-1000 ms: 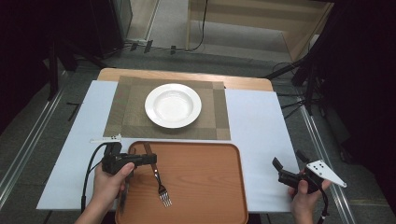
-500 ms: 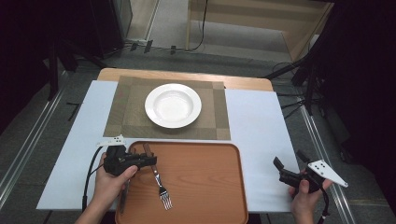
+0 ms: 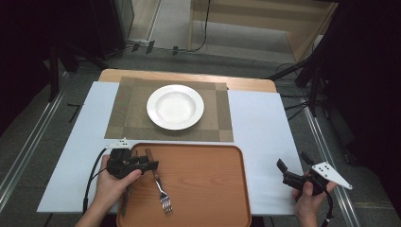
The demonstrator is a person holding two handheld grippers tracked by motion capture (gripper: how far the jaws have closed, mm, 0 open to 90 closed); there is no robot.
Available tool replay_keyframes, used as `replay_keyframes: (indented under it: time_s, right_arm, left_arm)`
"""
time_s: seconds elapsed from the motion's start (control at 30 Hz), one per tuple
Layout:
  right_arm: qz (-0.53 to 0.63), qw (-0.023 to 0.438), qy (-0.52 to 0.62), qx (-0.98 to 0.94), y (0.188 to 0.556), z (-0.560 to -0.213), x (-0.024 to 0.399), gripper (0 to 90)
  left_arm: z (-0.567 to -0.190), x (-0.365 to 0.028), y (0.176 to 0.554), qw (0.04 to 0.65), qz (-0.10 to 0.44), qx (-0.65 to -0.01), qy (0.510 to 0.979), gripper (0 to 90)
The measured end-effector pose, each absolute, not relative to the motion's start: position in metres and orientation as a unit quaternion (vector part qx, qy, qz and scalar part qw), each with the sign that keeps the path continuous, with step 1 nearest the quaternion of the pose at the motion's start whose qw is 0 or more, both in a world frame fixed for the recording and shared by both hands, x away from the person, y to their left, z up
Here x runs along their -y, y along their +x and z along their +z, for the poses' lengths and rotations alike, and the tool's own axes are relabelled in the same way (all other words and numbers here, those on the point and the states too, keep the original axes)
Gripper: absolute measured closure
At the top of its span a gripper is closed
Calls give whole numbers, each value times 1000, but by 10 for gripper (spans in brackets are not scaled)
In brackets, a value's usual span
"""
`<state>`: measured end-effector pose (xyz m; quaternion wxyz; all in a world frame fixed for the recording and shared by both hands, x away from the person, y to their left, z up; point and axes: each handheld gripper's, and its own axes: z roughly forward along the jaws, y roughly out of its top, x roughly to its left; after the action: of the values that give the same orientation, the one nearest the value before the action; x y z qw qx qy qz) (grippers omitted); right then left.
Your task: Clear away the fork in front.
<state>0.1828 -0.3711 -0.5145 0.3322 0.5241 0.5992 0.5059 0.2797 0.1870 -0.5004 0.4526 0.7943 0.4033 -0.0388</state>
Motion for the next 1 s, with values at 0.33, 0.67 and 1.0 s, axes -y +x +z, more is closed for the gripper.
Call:
replay_keyframes:
  time_s: [0.33, 0.67, 1.0]
  right_arm:
    - [506, 331, 524, -600, 183, -515, 371, 0]
    - [506, 331, 523, -601, 183, -515, 371, 0]
    - [506, 331, 523, -600, 183, -515, 371, 0]
  left_arm:
    - [-503, -178, 276, 405, 5, -403, 821, 422]
    - [-495, -177, 272, 397, 73, -406, 820, 235]
    - [-485, -173, 259, 405, 89, -360, 835, 463]
